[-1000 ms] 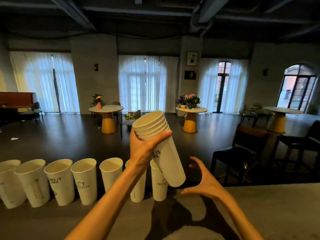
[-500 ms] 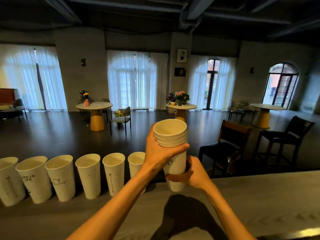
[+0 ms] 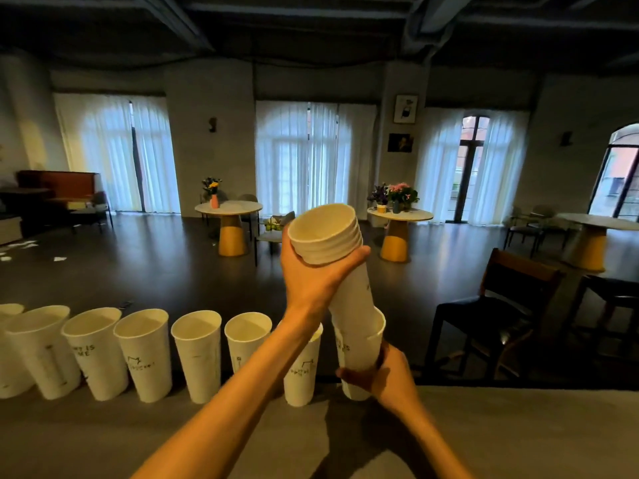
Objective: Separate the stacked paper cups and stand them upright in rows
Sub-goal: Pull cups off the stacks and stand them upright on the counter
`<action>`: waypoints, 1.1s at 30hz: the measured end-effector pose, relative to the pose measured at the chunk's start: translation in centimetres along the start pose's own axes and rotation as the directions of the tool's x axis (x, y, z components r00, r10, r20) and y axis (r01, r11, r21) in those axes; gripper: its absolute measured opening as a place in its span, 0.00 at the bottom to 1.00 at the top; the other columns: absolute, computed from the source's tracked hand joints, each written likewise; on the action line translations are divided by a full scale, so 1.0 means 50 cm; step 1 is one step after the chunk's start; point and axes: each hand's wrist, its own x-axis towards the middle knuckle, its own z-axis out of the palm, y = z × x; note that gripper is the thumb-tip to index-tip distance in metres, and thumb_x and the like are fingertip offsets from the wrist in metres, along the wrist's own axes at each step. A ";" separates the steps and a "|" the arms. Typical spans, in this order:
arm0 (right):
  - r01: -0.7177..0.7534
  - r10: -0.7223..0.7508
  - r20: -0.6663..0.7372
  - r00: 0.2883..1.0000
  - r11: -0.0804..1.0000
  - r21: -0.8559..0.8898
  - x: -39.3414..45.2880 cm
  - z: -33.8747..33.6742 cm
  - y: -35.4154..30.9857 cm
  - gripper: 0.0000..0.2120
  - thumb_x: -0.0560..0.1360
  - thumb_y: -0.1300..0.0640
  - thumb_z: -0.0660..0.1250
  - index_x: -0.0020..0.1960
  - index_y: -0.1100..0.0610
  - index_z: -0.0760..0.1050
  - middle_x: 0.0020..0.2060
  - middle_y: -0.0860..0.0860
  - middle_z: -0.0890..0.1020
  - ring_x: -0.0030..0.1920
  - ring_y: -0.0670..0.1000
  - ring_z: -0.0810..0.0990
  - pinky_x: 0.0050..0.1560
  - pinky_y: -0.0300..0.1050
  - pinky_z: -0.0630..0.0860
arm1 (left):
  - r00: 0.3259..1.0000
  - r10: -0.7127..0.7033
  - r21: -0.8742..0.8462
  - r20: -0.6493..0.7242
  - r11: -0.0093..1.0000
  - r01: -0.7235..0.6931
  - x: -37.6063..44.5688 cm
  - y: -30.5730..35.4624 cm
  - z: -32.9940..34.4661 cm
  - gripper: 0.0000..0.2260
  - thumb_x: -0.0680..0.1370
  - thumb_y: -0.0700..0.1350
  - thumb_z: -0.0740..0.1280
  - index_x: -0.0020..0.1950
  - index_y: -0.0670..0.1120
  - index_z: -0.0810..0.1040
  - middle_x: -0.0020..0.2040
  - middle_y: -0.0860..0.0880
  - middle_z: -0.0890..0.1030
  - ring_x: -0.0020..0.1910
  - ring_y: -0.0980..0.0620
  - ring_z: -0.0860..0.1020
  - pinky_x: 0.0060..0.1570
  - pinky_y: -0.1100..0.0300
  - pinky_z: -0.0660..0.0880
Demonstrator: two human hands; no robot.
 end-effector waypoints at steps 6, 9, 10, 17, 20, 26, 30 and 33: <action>-0.192 0.195 -0.041 0.980 0.979 0.065 0.043 0.057 0.070 0.48 0.56 0.50 0.84 0.71 0.53 0.66 0.67 0.54 0.75 0.69 0.58 0.72 0.67 0.62 0.72 | 0.998 0.035 -0.085 -0.053 0.996 -0.039 0.066 0.030 -0.023 0.56 0.51 0.69 0.79 0.73 0.51 0.64 0.65 0.49 0.76 0.63 0.49 0.78 0.63 0.42 0.77; -0.194 0.200 -0.042 0.979 0.975 0.110 0.058 0.069 0.091 0.46 0.56 0.51 0.84 0.69 0.52 0.68 0.65 0.53 0.77 0.68 0.58 0.73 0.66 0.62 0.72 | 0.997 0.041 -0.090 -0.062 0.995 -0.046 0.077 0.021 -0.038 0.50 0.49 0.72 0.78 0.67 0.59 0.66 0.63 0.52 0.77 0.62 0.49 0.79 0.61 0.43 0.78; -0.184 0.190 -0.039 0.981 0.977 0.110 0.061 0.073 0.092 0.46 0.55 0.51 0.84 0.69 0.51 0.68 0.65 0.52 0.77 0.67 0.58 0.74 0.65 0.62 0.73 | 0.996 0.027 -0.083 -0.081 0.996 -0.034 0.082 0.012 -0.043 0.50 0.49 0.72 0.78 0.66 0.59 0.66 0.63 0.51 0.77 0.62 0.49 0.79 0.61 0.43 0.78; -0.186 0.200 -0.069 0.977 0.968 0.166 0.063 0.081 0.116 0.46 0.53 0.52 0.85 0.68 0.49 0.69 0.64 0.50 0.77 0.67 0.58 0.74 0.64 0.63 0.73 | 0.997 0.014 -0.084 -0.071 0.996 -0.020 0.072 -0.008 -0.054 0.41 0.50 0.71 0.78 0.60 0.67 0.67 0.59 0.59 0.78 0.60 0.52 0.80 0.60 0.47 0.79; -0.204 0.210 -0.030 0.977 0.969 0.142 0.054 0.078 0.120 0.48 0.54 0.51 0.85 0.69 0.50 0.68 0.65 0.51 0.77 0.68 0.58 0.73 0.66 0.62 0.72 | 0.999 -0.013 -0.102 -0.052 0.995 0.008 0.061 -0.011 -0.044 0.44 0.49 0.71 0.78 0.62 0.64 0.68 0.58 0.58 0.79 0.58 0.52 0.81 0.58 0.50 0.80; -0.052 0.036 0.181 0.983 0.995 0.085 0.013 0.023 0.142 0.47 0.57 0.58 0.84 0.69 0.40 0.64 0.64 0.45 0.76 0.67 0.52 0.74 0.63 0.46 0.76 | 0.992 -0.121 -0.096 0.042 0.987 0.125 0.045 -0.013 -0.011 0.51 0.49 0.69 0.80 0.68 0.54 0.69 0.59 0.53 0.80 0.56 0.52 0.81 0.58 0.47 0.80; -0.066 0.067 0.295 0.953 0.998 -0.014 -0.010 -0.103 0.122 0.57 0.52 0.53 0.86 0.72 0.38 0.57 0.65 0.43 0.71 0.69 0.48 0.69 0.68 0.48 0.69 | 0.978 -0.185 -0.110 0.095 0.975 0.195 0.030 -0.011 0.021 0.55 0.46 0.68 0.81 0.69 0.52 0.70 0.59 0.53 0.81 0.55 0.53 0.81 0.55 0.52 0.81; -0.025 0.050 0.319 0.947 0.996 -0.083 -0.035 -0.199 0.087 0.57 0.51 0.44 0.85 0.71 0.36 0.55 0.65 0.41 0.72 0.66 0.43 0.69 0.64 0.41 0.66 | 0.963 -0.222 -0.108 0.152 0.965 0.239 0.000 -0.018 0.070 0.53 0.46 0.69 0.81 0.68 0.52 0.72 0.59 0.52 0.81 0.56 0.53 0.81 0.52 0.56 0.80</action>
